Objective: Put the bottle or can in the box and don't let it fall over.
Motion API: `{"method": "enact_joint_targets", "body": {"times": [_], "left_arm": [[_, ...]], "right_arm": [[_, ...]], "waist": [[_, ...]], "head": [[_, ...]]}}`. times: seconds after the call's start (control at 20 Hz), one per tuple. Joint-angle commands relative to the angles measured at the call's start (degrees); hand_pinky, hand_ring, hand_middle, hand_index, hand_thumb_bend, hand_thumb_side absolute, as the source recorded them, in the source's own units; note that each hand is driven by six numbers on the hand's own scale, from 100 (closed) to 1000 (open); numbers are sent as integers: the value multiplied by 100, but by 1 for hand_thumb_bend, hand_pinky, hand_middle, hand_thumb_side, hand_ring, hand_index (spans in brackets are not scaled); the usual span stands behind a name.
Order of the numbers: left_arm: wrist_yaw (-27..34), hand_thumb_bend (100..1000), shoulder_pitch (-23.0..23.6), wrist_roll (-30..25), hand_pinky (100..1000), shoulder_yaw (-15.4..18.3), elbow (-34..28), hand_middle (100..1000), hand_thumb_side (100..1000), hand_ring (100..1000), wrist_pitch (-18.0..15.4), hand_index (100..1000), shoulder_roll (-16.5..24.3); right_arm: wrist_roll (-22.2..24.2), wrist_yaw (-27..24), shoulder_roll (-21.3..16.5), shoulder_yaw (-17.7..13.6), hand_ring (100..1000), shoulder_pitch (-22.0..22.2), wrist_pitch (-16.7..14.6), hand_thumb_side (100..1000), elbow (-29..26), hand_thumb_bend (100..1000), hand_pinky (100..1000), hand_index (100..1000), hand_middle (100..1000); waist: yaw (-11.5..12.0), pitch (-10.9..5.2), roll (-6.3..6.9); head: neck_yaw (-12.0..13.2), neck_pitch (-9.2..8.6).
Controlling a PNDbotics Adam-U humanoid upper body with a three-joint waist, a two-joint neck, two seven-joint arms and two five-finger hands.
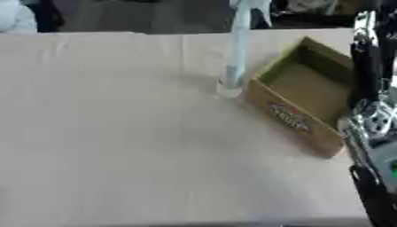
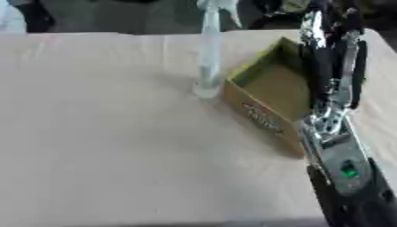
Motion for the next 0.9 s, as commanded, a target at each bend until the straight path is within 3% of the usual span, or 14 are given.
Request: {"method": "enact_joint_targets", "body": {"times": [0.05,0.7,0.9], "left_arm": [[20,506,-38,-9,906,55,-119,773,743,976,-16,854,73],[12,507,-24,1,908,59,-119,773,743,976,-12,854,80],[23,507,-27,-6,908,48,-119,772,742,975,-11,854,93]], "right_arm": [[3,-13,-116,-24,926,-68,-21,580,-143,125,976,884,1000],[16,-110,-128,42,933,-103,7,591,-143,119,984,891,1000],[87,-592,-141,282,931,-311,-8,731,-143,113,978,970,1000]], "waist": [[0,-92,11],[3,-95,5],[36,-115,3]], "head": [[7,-35],[-18,-69],[-28,-64]]}}
